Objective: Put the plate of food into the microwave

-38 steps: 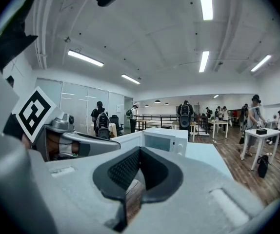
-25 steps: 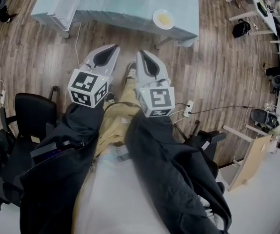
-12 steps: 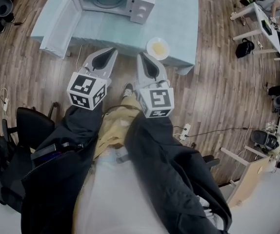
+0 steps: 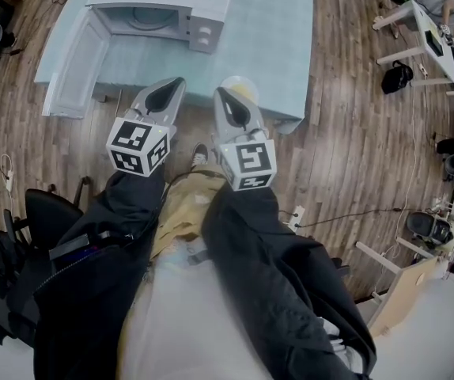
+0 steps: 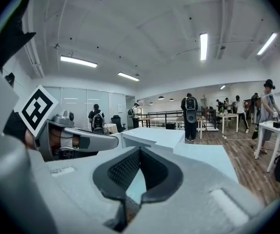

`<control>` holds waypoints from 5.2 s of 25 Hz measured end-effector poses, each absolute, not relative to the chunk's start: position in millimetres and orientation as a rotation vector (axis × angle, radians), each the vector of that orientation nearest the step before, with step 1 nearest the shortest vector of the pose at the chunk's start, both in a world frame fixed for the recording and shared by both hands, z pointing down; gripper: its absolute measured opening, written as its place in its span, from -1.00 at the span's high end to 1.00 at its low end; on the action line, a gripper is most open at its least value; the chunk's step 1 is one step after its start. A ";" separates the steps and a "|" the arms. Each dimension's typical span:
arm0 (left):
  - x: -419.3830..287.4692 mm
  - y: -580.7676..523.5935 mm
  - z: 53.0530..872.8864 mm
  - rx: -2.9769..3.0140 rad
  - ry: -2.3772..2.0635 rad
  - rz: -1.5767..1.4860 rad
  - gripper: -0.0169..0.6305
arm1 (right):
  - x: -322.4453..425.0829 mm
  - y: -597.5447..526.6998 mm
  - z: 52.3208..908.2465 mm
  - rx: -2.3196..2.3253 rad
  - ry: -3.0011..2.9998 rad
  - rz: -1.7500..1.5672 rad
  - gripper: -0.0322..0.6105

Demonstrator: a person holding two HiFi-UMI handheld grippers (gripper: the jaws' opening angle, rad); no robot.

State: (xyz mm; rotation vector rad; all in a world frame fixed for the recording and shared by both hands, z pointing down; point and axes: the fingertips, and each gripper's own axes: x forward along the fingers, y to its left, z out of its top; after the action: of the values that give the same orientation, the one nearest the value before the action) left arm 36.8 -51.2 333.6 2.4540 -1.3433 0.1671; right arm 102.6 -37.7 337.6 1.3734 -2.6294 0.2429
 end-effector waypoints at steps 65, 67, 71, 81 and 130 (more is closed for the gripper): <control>86.2 -47.5 582.7 2.099 -1.023 0.642 0.96 | 222.6 -32.8 645.9 1.460 -1.960 1.225 0.87; 82.8 -46.2 585.0 2.089 -1.029 0.650 0.96 | 227.6 -35.7 651.0 1.482 -1.950 1.239 0.75; 76.5 -44.0 588.0 2.075 -1.036 0.660 0.96 | 238.6 -39.7 661.4 1.538 -1.901 1.268 0.64; 60.0 -36.5 595.3 2.044 -1.043 0.681 0.96 | 243.0 -41.9 688.4 1.620 -1.844 1.569 0.49; -107.2 -50.9 573.7 1.930 -1.262 0.468 0.96 | 32.8 -89.7 631.9 1.231 -2.147 2.295 0.88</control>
State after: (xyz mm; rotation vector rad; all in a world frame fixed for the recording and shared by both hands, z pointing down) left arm -107.2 -50.9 573.7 1.9304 -1.2616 0.4683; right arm 32.8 -89.7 631.9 1.2307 -2.1467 2.2947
